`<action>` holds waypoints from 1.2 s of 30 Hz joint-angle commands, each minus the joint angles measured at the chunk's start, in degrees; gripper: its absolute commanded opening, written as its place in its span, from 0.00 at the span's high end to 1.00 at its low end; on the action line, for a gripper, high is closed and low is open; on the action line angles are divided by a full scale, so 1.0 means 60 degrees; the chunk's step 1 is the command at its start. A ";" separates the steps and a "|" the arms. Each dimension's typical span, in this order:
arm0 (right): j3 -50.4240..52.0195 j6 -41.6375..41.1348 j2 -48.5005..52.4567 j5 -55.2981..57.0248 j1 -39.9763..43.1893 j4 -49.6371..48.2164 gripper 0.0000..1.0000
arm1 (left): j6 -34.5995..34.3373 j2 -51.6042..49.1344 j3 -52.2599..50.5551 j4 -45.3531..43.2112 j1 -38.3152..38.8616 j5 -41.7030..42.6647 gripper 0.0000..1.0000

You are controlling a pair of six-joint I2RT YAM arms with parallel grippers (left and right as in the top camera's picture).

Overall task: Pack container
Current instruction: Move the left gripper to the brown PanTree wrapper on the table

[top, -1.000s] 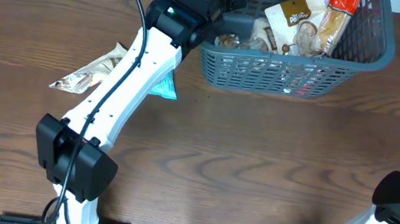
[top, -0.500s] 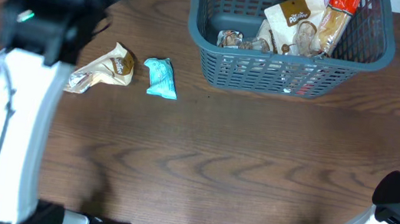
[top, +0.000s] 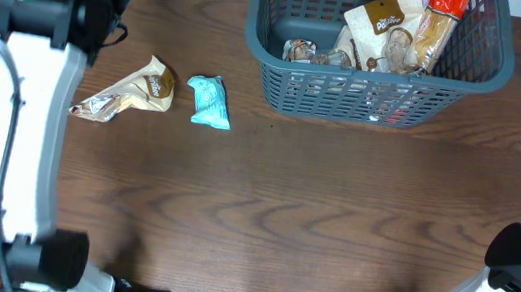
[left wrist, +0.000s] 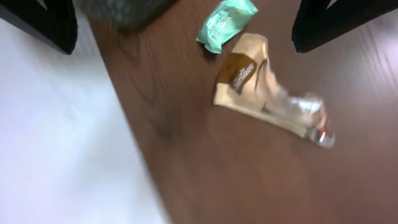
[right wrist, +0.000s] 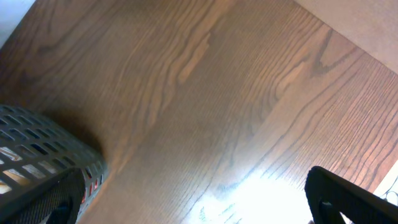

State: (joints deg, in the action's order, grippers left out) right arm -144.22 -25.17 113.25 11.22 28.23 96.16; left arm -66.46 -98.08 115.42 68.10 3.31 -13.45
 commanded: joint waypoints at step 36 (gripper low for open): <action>0.0033 0.0095 -0.0015 0.0131 0.0138 -0.0022 0.01 | -0.5450 -0.4532 -0.0164 0.1636 -0.1756 0.2302 0.01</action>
State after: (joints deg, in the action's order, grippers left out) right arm -144.22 -25.17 113.25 11.22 28.23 96.14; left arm -101.16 -125.27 114.72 77.91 -7.05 3.88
